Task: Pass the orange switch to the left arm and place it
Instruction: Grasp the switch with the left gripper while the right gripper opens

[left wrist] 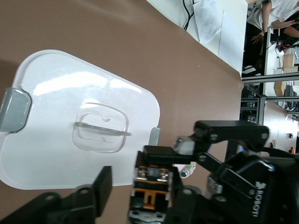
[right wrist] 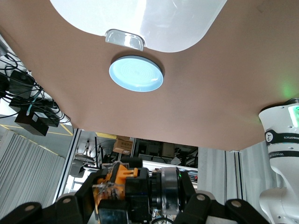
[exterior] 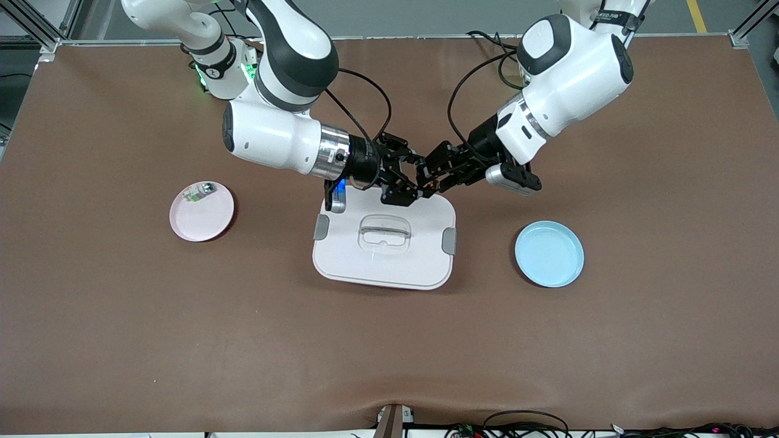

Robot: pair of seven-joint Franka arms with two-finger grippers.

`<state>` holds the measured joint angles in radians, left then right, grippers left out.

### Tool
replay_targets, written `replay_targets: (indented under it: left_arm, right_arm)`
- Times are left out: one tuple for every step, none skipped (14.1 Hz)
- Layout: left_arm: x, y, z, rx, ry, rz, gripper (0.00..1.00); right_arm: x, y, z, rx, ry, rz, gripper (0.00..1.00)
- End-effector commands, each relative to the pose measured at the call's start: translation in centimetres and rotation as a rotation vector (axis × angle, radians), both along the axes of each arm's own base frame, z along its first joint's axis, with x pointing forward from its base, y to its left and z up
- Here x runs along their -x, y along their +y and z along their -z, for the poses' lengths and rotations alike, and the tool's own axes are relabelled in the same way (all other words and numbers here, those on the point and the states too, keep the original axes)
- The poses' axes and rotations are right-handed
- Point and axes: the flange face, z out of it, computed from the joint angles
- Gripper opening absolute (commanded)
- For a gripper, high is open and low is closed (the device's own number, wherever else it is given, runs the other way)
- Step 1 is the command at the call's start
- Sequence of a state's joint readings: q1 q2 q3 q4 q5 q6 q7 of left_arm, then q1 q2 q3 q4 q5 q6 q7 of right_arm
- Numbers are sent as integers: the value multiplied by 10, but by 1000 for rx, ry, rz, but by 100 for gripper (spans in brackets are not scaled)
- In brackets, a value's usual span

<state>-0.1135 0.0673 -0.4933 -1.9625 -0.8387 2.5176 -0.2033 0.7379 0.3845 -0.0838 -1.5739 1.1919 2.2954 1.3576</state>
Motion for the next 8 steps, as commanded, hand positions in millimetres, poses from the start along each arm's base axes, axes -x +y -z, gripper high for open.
replay_targets:
  left_arm:
    - [3,-2,3,10,7,-12,0]
    - [3,-2,3,11,11,-16,0]
    - [3,-2,3,12,13,-17,0]
    - [3,-2,3,12,13,-18,0]
    - [3,-2,3,12,13,-18,0]
    - [2,-1,3,11,14,-19,0]
    - [2,0,3,7,10,-17,0]
    - [2,0,4,3,9,-15,0]
  right_arm:
    - [-6,0,-10,-8,-11,3,20]
    - [-6,0,-10,-8,-11,3,20]
    - [-6,0,-10,-8,-12,3,20]
    - [-6,1,-9,-7,-11,3,20]
    - [-6,1,-9,-7,-11,3,21]
    - [-5,1,-10,-8,-11,2,21]
    - [-6,0,-10,-7,-12,2,29]
    - [-6,0,-9,-5,-12,2,43]
